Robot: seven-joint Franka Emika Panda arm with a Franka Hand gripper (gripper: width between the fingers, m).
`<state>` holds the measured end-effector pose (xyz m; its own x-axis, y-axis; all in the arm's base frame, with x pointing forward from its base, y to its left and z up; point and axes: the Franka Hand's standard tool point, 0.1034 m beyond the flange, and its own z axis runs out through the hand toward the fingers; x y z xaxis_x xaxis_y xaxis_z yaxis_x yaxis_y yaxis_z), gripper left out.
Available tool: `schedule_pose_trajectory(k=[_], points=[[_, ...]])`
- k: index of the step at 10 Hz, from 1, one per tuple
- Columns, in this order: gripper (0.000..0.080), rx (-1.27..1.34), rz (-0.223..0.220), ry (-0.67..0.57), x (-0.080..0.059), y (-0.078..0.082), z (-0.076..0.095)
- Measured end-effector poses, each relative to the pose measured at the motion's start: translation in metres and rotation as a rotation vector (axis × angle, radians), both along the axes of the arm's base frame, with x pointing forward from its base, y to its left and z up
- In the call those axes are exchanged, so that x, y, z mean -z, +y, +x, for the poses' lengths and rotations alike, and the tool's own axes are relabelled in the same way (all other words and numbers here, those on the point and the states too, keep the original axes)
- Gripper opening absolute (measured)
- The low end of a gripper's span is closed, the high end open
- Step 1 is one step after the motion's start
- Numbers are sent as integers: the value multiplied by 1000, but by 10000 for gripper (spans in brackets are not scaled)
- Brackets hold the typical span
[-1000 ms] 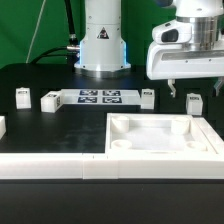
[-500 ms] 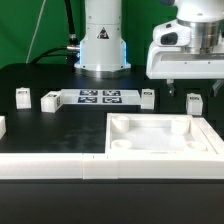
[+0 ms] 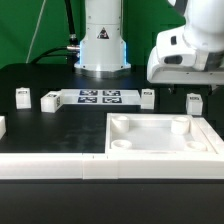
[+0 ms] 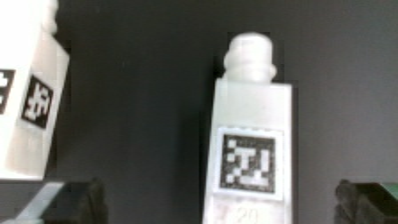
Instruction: Assemble one leg
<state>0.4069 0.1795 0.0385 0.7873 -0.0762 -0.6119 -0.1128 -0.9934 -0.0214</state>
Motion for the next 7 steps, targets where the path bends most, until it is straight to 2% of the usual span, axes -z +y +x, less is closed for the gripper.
schedule_pose_trajectory(k=[2,3,4,5,7], points=[[649,-7,10,121,7,4,2],[649,-19,7,211,6,4,-8],[649,-18,18,298,12,7,-10],[649,-15,24,324,20,8,-8],[649,-13,24,307,27,10,-9]])
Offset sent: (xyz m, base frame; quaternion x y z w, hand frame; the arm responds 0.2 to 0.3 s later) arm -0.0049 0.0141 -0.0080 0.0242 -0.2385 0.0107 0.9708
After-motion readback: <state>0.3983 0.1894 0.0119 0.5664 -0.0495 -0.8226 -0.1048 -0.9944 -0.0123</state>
